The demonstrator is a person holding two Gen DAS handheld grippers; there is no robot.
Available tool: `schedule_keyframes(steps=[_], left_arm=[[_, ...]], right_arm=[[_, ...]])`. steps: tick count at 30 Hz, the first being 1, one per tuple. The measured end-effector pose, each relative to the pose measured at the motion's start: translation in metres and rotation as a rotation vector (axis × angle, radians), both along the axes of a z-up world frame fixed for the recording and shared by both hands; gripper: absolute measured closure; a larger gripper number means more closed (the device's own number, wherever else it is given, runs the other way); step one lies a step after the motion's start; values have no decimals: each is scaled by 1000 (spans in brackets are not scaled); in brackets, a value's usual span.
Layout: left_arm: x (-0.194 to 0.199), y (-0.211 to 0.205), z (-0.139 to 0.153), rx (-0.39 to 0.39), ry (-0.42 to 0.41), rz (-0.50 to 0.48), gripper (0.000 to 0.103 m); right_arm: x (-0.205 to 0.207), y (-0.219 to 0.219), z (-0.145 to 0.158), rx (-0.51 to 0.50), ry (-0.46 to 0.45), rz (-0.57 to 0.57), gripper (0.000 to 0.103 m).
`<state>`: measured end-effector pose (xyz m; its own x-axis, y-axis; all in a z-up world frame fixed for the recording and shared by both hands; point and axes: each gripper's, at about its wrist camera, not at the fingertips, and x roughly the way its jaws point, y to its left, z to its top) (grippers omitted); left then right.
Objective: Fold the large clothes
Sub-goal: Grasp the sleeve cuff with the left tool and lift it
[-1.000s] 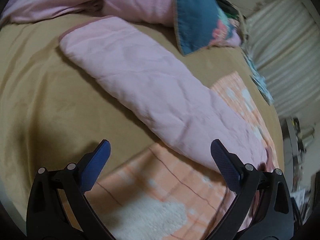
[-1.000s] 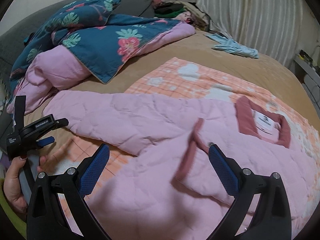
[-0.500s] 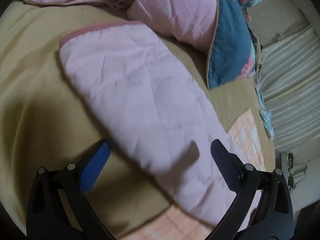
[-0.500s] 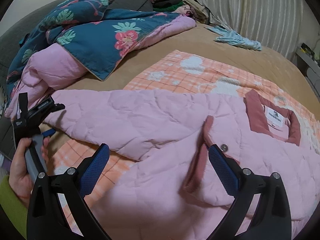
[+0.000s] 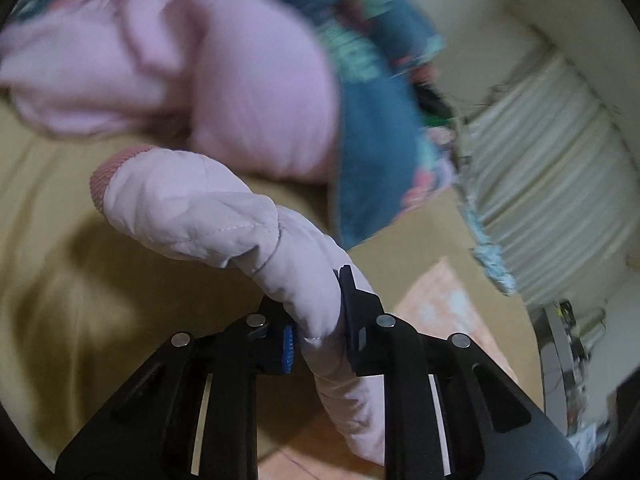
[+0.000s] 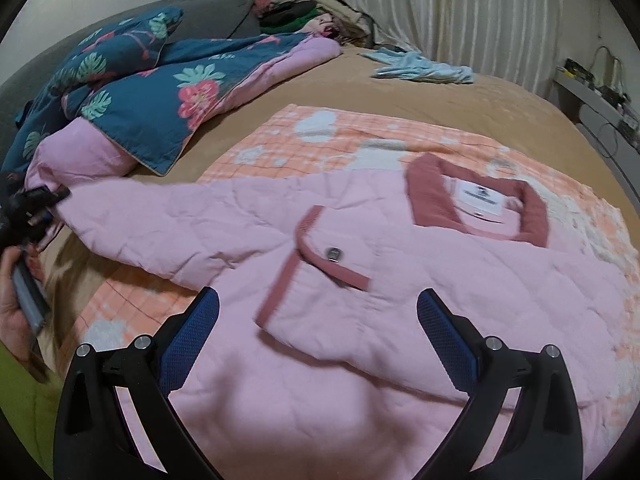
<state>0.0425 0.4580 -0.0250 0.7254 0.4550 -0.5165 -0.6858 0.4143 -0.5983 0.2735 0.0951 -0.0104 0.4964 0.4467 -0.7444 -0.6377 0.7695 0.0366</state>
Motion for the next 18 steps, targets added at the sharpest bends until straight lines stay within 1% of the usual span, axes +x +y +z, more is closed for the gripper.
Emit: schedule_keyframes(steps=[4, 6, 9, 12, 18], left_arm=[[-2, -34, 43, 90, -67, -66, 95], [5, -54, 61, 129, -90, -106, 95], [14, -86, 89, 185, -104, -171, 95], [31, -109, 108, 229, -99, -222, 95], [46, -149, 145, 291, -113, -295, 95]], right_arm=[[-4, -30, 12, -1, -31, -27, 4], [-6, -51, 19, 7, -42, -56, 4], [-8, -79, 28, 17, -58, -108, 4], [-11, -106, 35, 40, -66, -147, 4], [-17, -161, 42, 83, -66, -246, 4]])
